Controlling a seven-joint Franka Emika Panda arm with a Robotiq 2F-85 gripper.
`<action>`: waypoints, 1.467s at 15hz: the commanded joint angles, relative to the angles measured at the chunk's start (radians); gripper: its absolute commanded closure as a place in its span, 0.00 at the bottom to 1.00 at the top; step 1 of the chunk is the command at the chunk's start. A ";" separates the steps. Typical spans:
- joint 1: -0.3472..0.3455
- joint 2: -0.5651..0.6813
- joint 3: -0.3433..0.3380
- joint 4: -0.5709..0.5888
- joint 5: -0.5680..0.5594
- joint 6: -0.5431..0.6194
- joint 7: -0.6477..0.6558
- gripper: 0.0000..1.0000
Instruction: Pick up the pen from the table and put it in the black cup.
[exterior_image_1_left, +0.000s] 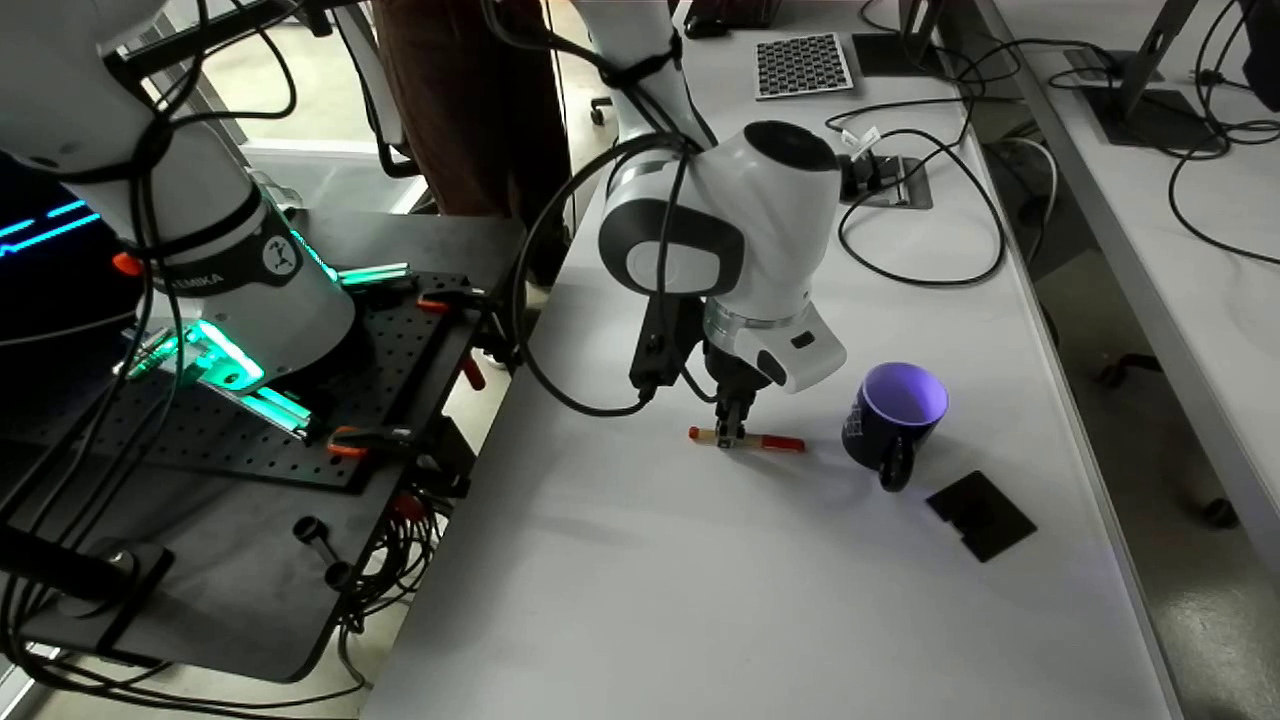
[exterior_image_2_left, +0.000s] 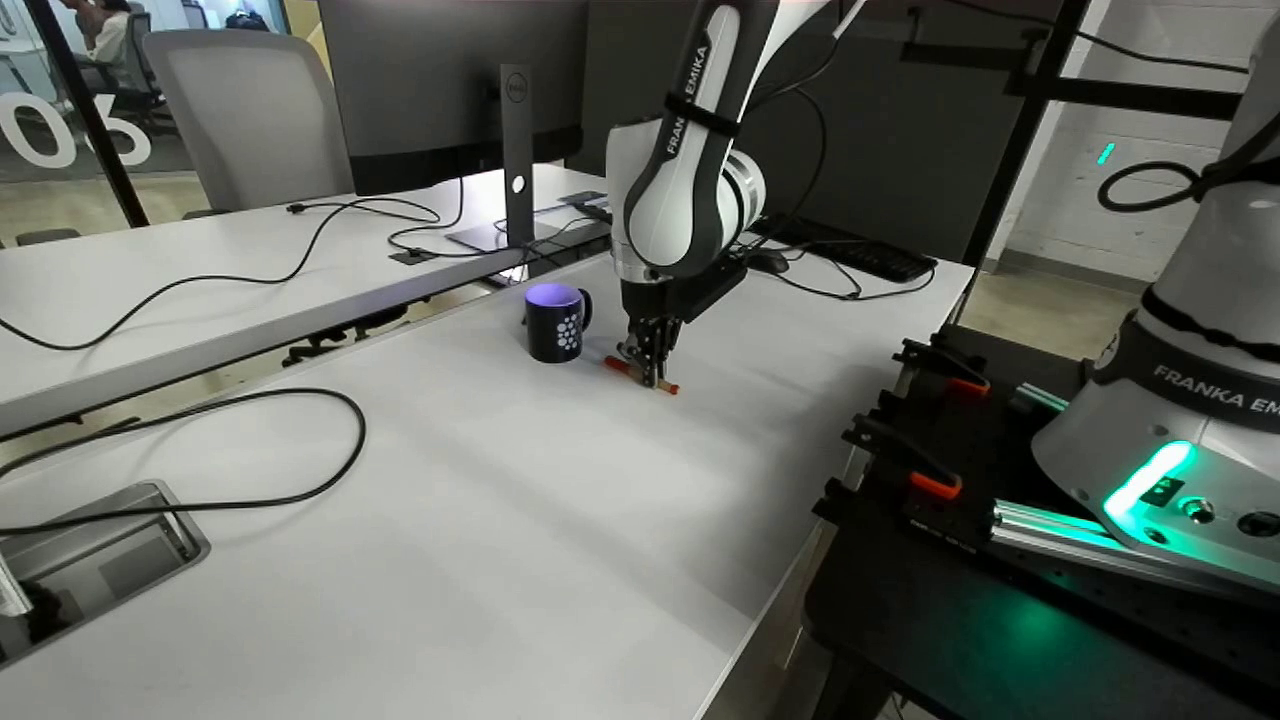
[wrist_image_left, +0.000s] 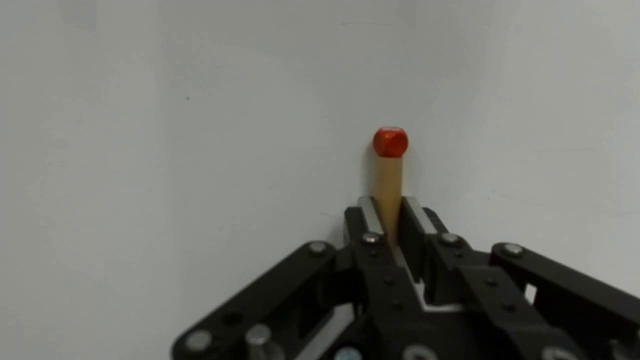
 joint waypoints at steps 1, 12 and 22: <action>-0.006 0.001 0.004 0.003 -0.009 -0.003 0.006 0.85; -0.006 0.001 0.004 0.003 -0.009 -0.003 0.006 0.85; -0.006 0.001 0.004 0.003 -0.009 -0.003 0.006 0.96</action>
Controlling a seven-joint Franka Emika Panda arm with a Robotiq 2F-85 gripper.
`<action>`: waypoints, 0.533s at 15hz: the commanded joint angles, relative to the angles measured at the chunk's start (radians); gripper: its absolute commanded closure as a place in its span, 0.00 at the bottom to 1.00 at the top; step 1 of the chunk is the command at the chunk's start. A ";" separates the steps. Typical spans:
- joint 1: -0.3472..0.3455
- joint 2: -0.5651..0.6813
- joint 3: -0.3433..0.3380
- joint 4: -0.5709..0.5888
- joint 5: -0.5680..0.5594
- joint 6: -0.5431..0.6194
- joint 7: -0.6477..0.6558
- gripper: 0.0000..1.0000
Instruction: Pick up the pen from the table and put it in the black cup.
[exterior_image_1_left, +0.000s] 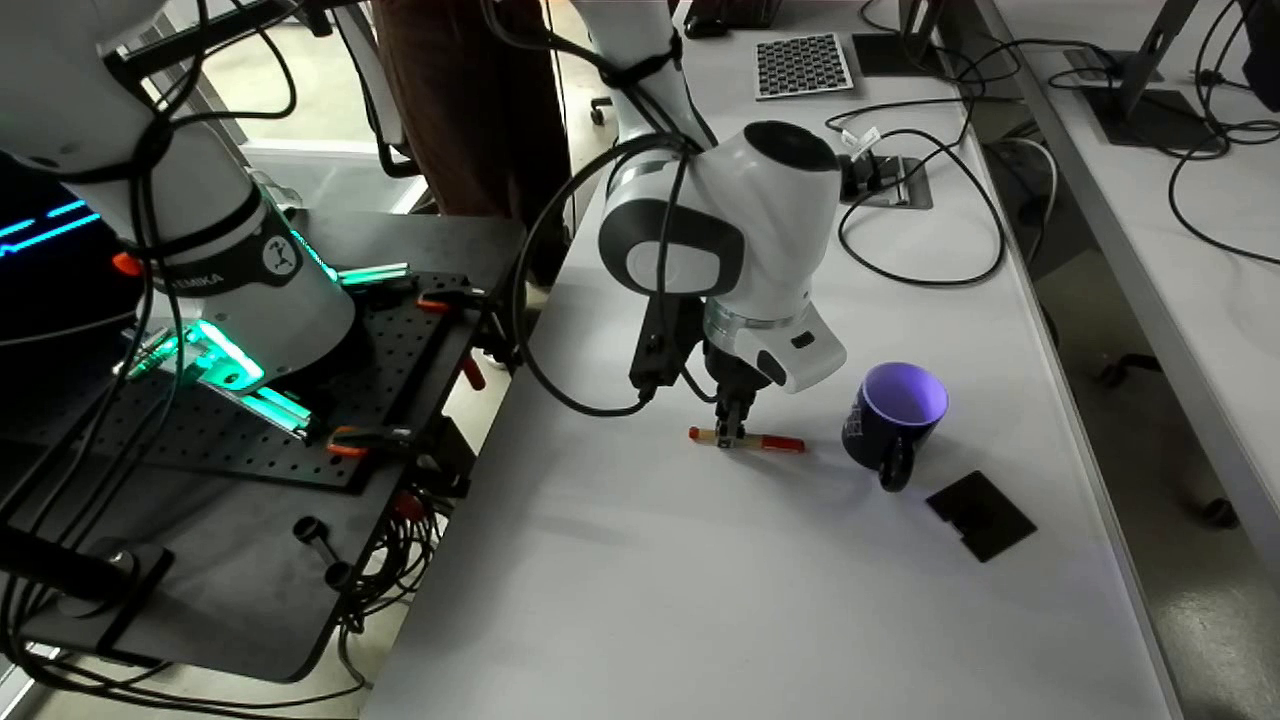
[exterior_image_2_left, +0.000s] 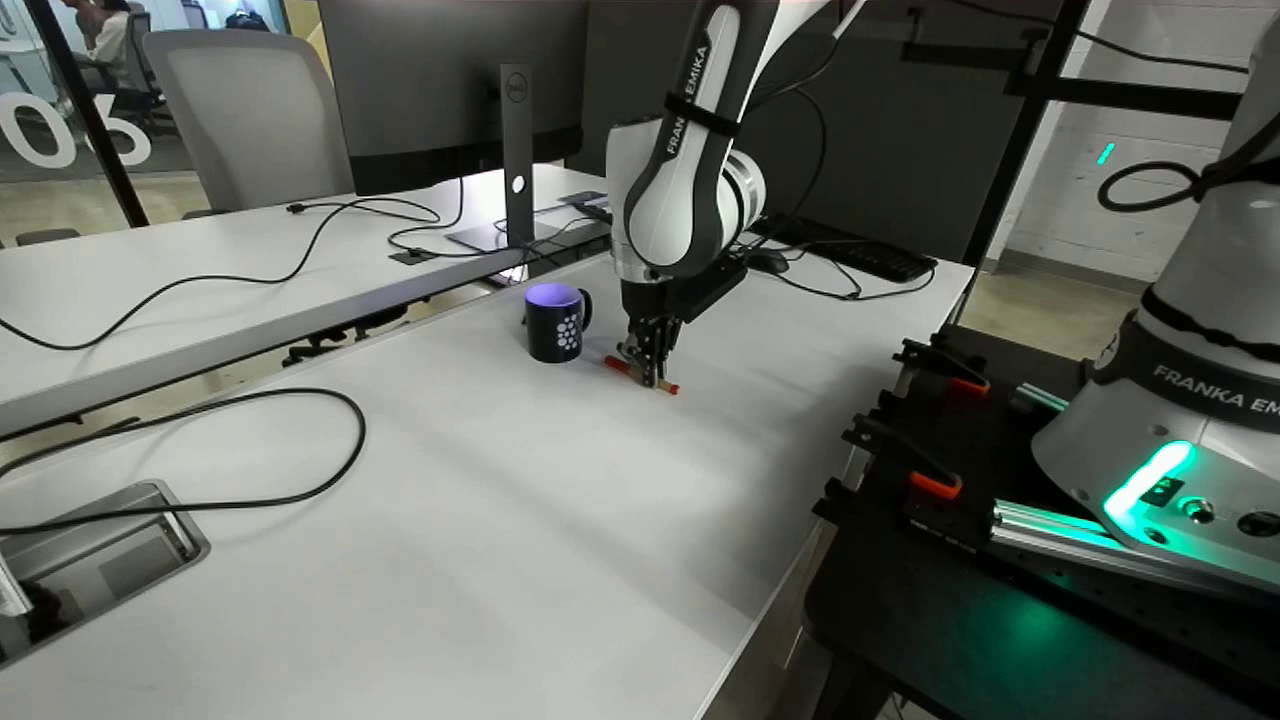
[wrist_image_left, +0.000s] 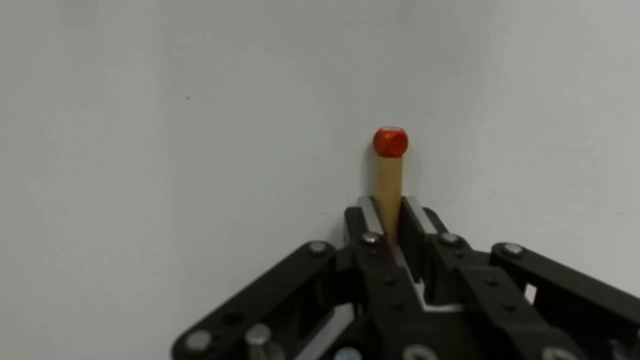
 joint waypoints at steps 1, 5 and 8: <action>-0.005 -0.012 0.001 -0.013 -0.009 0.014 0.009 0.96; 0.010 -0.059 -0.019 -0.074 -0.005 0.093 0.031 0.96; 0.033 -0.095 -0.051 -0.134 -0.003 0.179 0.045 0.96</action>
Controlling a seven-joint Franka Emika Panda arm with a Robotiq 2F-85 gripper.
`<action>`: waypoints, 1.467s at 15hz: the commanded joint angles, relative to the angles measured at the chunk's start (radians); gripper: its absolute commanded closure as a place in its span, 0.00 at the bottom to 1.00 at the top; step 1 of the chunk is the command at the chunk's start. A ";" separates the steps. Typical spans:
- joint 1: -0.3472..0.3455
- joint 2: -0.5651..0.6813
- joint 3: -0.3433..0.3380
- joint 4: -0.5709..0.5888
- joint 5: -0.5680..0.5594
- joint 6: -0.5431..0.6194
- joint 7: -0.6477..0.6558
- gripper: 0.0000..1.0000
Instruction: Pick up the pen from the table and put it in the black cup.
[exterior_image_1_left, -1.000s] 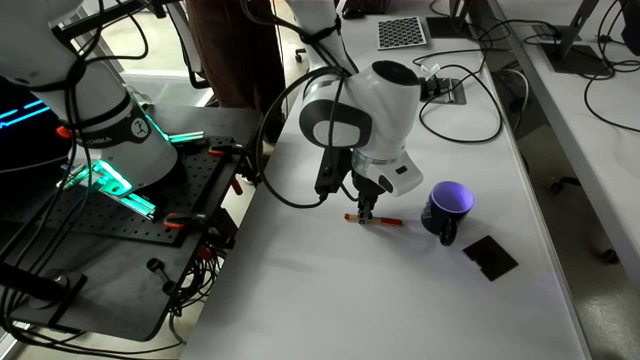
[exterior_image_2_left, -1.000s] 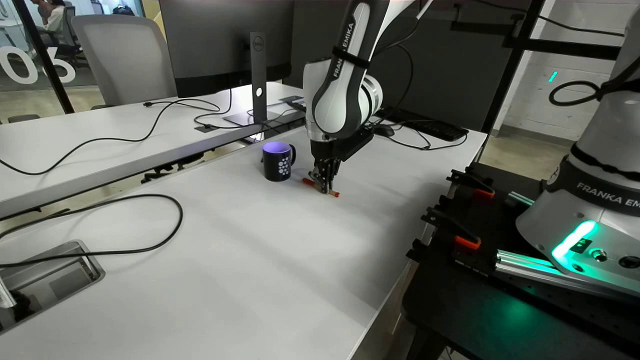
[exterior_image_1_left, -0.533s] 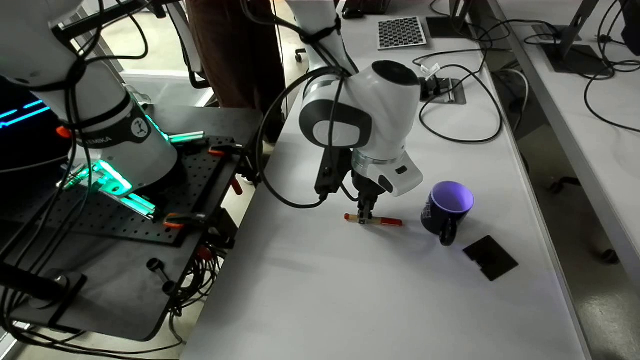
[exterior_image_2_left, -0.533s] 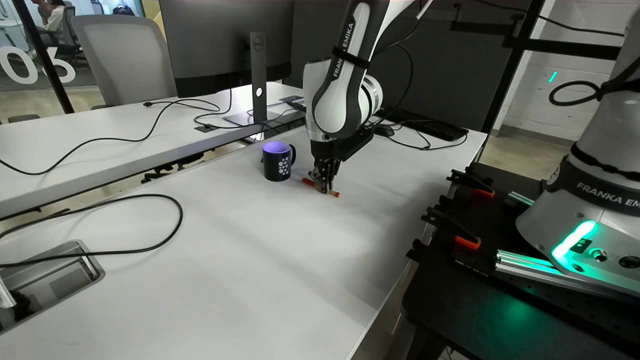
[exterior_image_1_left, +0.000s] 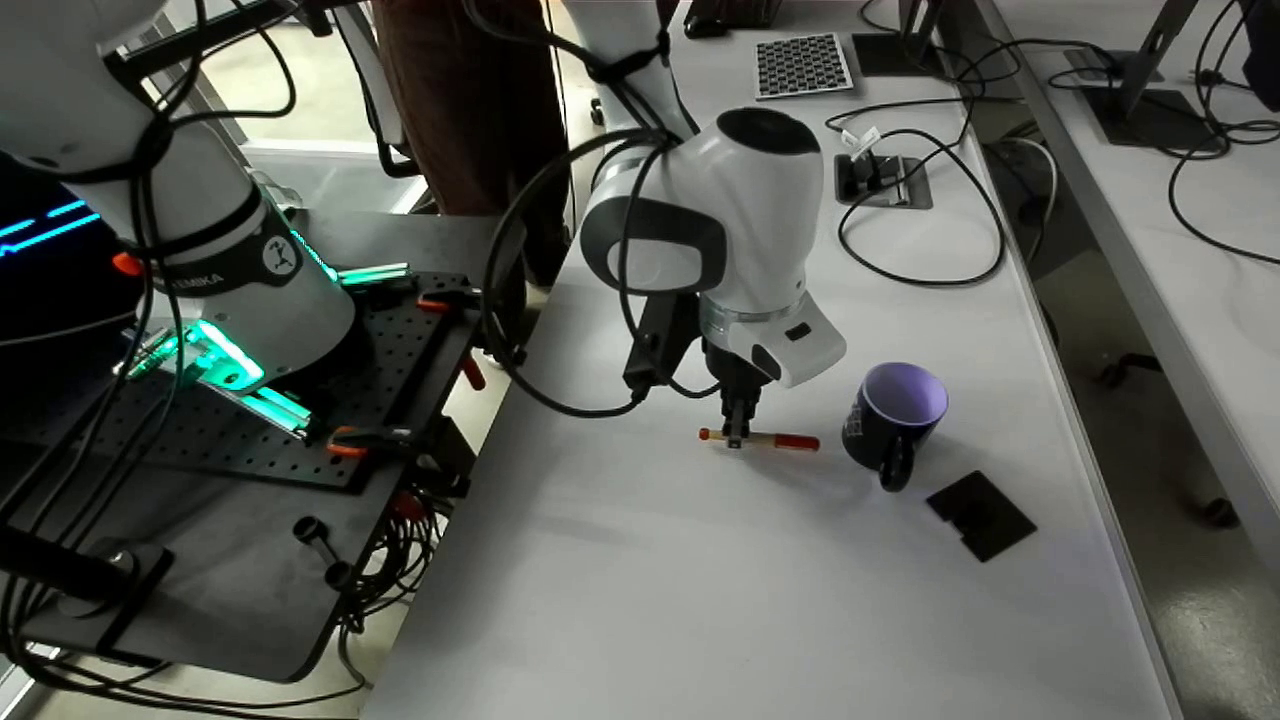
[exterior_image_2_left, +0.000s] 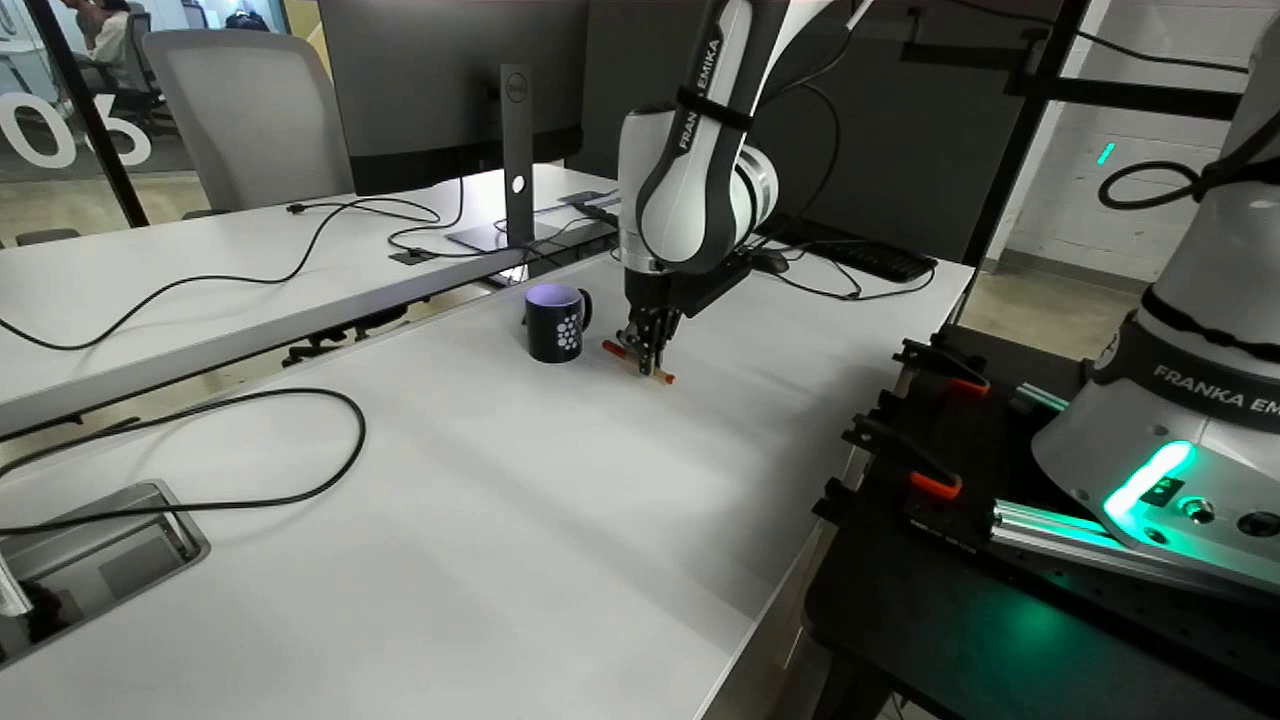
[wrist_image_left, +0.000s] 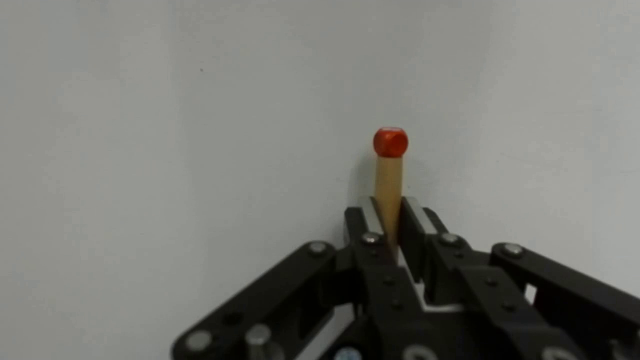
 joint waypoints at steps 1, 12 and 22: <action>0.065 -0.090 -0.058 -0.111 -0.002 0.083 0.050 0.96; 0.394 -0.189 -0.354 -0.277 0.034 0.234 0.132 0.96; 0.374 -0.172 -0.328 -0.233 0.052 0.285 0.090 0.96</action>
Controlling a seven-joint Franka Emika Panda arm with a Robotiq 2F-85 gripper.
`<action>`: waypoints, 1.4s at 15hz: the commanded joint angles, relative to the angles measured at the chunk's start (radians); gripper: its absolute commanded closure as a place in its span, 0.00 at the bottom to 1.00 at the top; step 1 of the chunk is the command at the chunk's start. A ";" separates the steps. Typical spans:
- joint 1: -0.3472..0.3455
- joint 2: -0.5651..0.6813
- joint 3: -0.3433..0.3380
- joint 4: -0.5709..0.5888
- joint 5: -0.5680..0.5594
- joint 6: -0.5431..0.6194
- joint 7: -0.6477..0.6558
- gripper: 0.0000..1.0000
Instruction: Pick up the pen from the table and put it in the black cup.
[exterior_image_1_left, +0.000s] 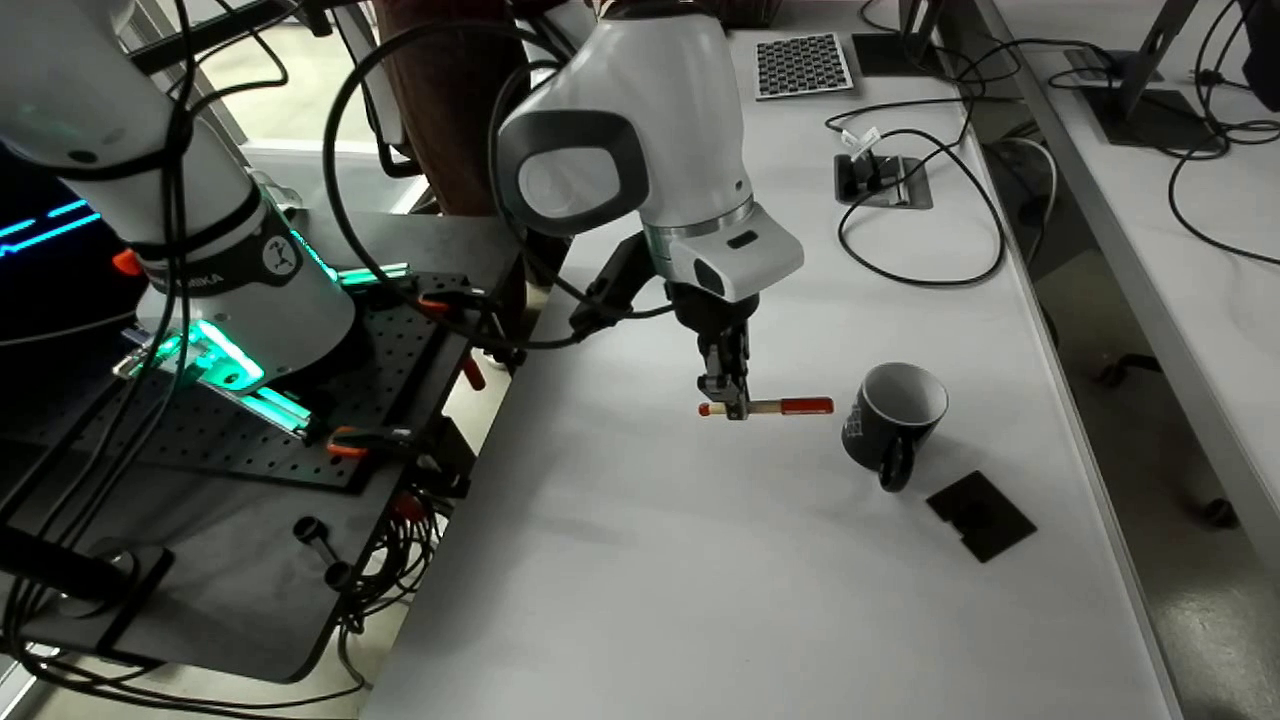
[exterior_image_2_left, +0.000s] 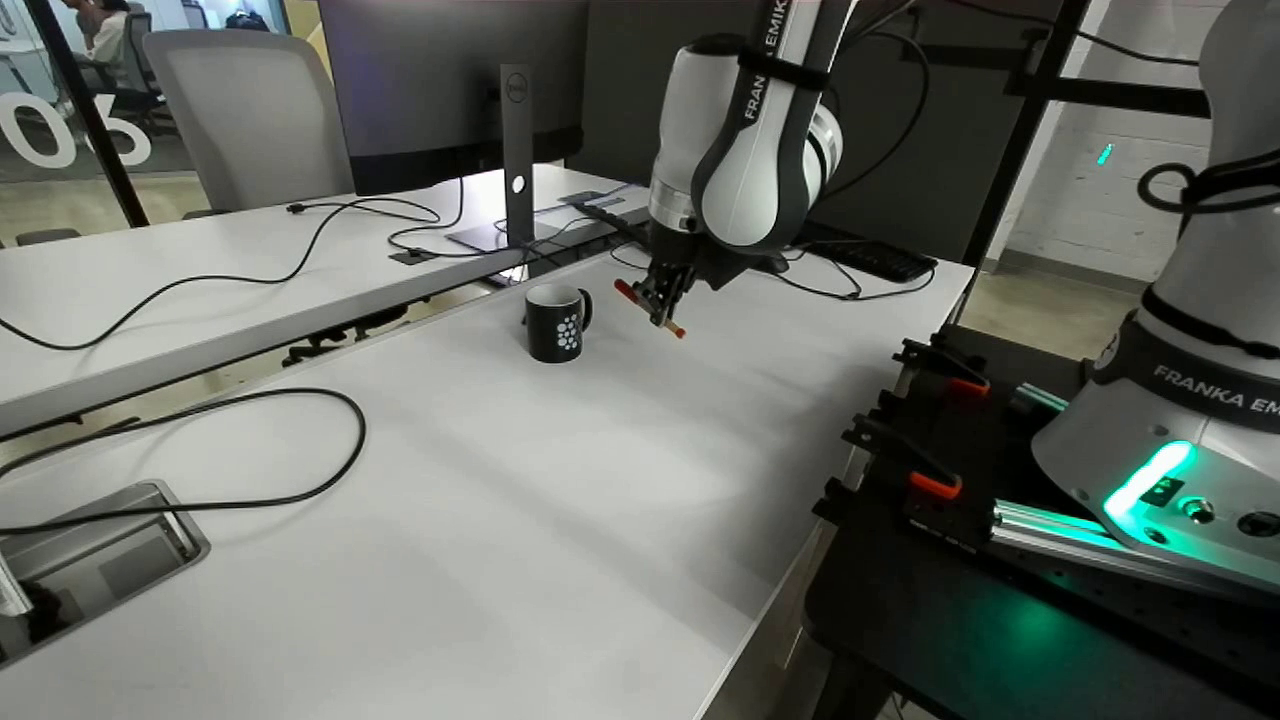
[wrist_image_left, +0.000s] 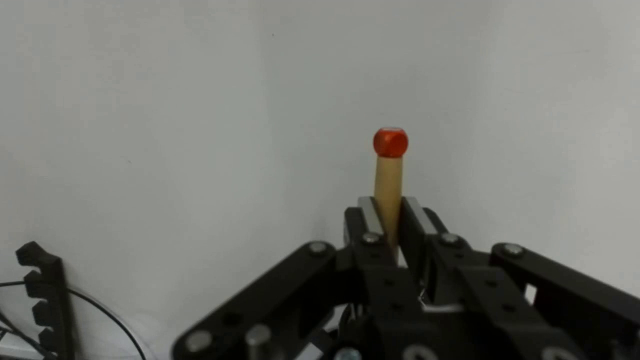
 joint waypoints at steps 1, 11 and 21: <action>0.009 -0.006 -0.003 0.018 0.037 0.058 -0.042 0.96; 0.096 -0.024 -0.040 0.083 0.134 0.131 -0.136 0.96; 0.121 -0.022 -0.060 0.133 0.097 0.098 -0.115 0.85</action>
